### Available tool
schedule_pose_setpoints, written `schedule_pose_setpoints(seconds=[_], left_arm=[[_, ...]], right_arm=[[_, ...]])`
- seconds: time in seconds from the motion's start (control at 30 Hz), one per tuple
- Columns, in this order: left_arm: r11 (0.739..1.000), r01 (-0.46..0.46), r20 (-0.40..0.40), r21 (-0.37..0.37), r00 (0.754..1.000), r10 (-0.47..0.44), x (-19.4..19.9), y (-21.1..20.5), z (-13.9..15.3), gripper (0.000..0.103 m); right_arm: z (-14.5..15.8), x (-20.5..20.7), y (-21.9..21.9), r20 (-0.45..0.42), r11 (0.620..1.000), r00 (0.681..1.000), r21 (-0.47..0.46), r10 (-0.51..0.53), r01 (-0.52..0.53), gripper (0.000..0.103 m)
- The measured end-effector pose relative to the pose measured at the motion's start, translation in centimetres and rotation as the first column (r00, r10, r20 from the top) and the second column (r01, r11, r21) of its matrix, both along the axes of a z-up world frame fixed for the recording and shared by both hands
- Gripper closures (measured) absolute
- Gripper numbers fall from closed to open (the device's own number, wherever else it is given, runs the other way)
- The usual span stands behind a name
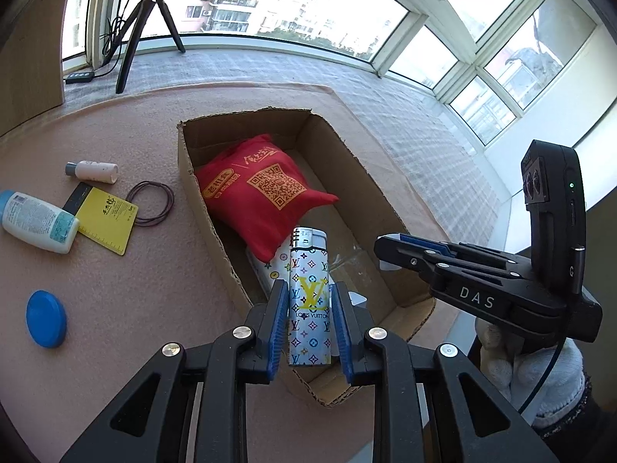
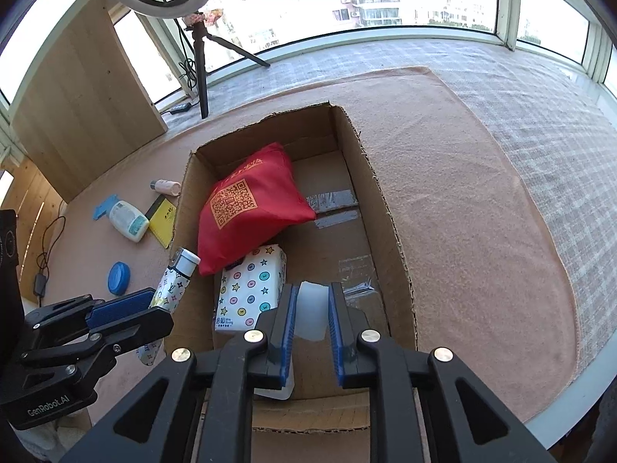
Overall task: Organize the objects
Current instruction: 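Carry the lighter and white cylinder into the box and open both grippers, then withdraw both grippers from the box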
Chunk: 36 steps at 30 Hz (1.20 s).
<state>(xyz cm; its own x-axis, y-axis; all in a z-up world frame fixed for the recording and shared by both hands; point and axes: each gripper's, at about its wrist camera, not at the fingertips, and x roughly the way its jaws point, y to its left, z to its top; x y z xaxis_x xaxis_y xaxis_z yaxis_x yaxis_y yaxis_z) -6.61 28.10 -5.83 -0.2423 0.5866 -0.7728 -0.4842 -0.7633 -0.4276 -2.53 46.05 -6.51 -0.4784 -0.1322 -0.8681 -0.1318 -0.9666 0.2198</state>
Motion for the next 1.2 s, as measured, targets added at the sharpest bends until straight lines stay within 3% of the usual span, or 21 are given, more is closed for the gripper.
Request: schedule_pose_setpoints(seconds=[0.1,0.33,0.57,0.87,1.2], left_arm=[[1.000,0.000,-0.006,0.000,1.000,0.000,0.2,-0.1,0.2,0.067],[1.000,-0.031,-0.009,0.002,0.999,0.031,0.8,-1.7,0.7,0.067],[0.991,-0.127,-0.032,-0.029,0.991,0.126,1.2,-7.0,1.2,0.067],[0.949,-0.303,-0.022,-0.085,0.953,0.302,1.9,-16.6,0.4,0.067],[0.903,-0.417,-0.019,-0.102,0.908,0.418,2.7,-23.5,0.2,0.067]], right_arm=[[0.3,0.1,0.0,-0.009,1.000,1.000,-0.011,-0.012,0.012,0.062],[0.5,0.0,-0.5,-0.006,0.999,1.000,-0.036,-0.007,0.007,0.062],[1.8,-0.9,-2.9,-0.041,0.997,0.997,-0.045,0.059,-0.061,0.062],[2.8,-4.2,-8.5,-0.068,0.972,0.974,-0.083,0.215,-0.220,0.062],[0.9,-9.2,-15.6,-0.018,0.927,0.945,-0.185,0.327,-0.325,0.062]])
